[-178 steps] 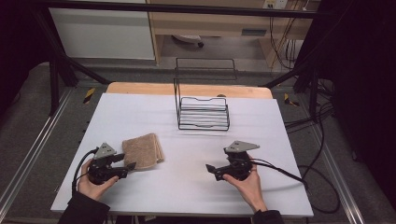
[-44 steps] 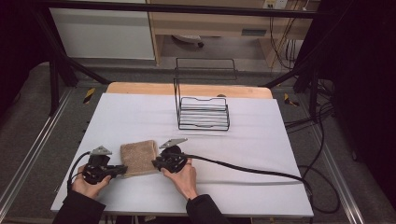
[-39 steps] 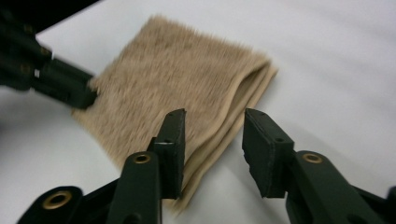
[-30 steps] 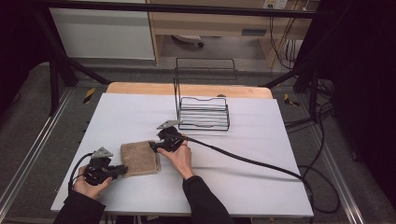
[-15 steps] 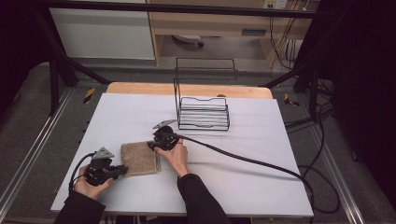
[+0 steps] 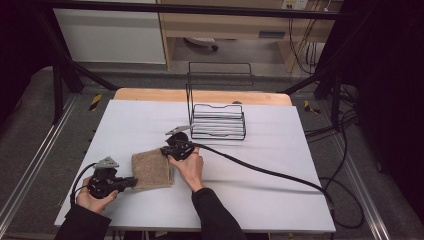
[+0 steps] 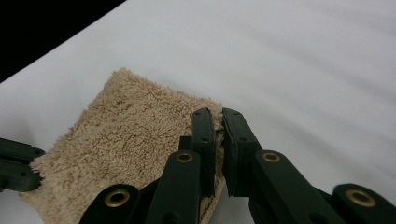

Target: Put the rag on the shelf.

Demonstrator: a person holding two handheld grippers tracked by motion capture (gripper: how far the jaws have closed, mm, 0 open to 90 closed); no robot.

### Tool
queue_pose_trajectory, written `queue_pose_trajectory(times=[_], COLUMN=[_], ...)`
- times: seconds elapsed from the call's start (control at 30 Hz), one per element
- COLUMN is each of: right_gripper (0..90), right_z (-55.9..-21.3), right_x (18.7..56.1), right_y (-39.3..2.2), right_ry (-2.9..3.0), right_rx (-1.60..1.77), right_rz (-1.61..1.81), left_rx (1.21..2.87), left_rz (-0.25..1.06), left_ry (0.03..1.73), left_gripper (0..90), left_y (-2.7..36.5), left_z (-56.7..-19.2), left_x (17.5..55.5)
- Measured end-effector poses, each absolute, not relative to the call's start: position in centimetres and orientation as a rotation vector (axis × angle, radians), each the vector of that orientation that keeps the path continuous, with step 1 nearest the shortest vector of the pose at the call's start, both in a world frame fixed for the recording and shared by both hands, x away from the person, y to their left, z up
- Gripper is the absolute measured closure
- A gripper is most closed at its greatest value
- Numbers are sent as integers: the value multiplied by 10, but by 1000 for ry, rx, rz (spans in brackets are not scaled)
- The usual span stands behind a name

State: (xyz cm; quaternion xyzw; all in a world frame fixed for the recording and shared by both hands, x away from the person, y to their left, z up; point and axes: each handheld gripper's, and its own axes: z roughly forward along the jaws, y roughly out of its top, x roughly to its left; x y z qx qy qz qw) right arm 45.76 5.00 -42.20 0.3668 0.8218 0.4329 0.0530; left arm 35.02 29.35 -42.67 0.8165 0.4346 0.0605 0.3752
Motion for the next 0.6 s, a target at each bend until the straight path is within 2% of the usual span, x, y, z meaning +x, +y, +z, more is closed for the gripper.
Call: queue_pose_trajectory(times=[0.33, 0.6], right_gripper=[847, 845], right_z=[-394, -419], right_x=[424, 411], right_y=[3, -38], right_ry=[2427, 2383], right_rx=[1198, 1328], right_rz=[1256, 1194], left_rx=[2064, 2096], left_rz=[43, 65], left_ry=[1000, 978], left_gripper=[852, 843], left_y=[266, 232], left_z=[-423, -432], left_x=[348, 348])
